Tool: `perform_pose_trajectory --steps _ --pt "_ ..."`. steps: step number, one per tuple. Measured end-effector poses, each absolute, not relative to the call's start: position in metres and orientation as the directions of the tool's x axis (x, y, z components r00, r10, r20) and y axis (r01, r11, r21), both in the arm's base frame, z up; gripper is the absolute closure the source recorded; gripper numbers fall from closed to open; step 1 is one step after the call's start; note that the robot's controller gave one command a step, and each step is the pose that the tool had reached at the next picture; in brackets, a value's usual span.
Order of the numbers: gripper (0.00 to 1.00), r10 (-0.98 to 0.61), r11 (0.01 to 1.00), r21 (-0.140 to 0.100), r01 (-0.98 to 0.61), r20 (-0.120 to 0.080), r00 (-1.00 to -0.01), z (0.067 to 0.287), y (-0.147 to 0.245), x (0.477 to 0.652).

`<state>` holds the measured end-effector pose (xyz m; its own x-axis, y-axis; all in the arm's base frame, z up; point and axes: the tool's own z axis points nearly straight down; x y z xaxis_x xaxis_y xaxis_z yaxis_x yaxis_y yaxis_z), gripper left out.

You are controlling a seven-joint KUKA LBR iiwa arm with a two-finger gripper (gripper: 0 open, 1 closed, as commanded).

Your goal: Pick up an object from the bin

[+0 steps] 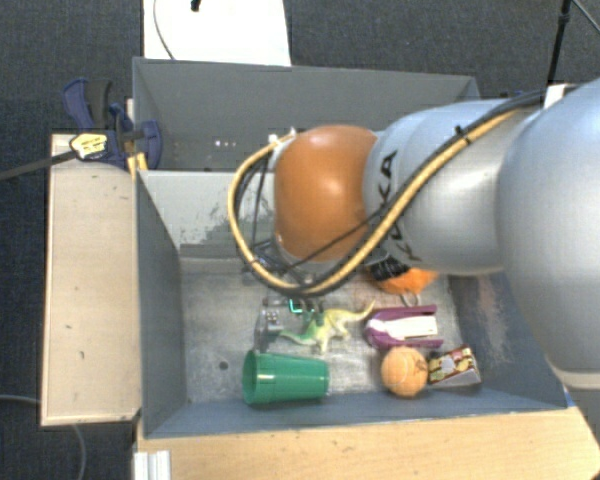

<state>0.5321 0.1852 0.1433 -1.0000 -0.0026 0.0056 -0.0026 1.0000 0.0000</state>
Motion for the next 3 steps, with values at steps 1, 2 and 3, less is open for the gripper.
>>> perform_pose_trajectory --steps 1,2,3 --pt "0.00 0.003 1.000 0.002 0.003 -0.002 -1.000 0.147 0.184 0.534" --pt "0.00 -0.070 0.998 0.002 -0.070 -0.007 -0.998 0.094 0.127 0.556" --pt "0.00 -0.147 0.989 0.000 -0.147 0.000 -0.989 0.089 0.105 0.556"
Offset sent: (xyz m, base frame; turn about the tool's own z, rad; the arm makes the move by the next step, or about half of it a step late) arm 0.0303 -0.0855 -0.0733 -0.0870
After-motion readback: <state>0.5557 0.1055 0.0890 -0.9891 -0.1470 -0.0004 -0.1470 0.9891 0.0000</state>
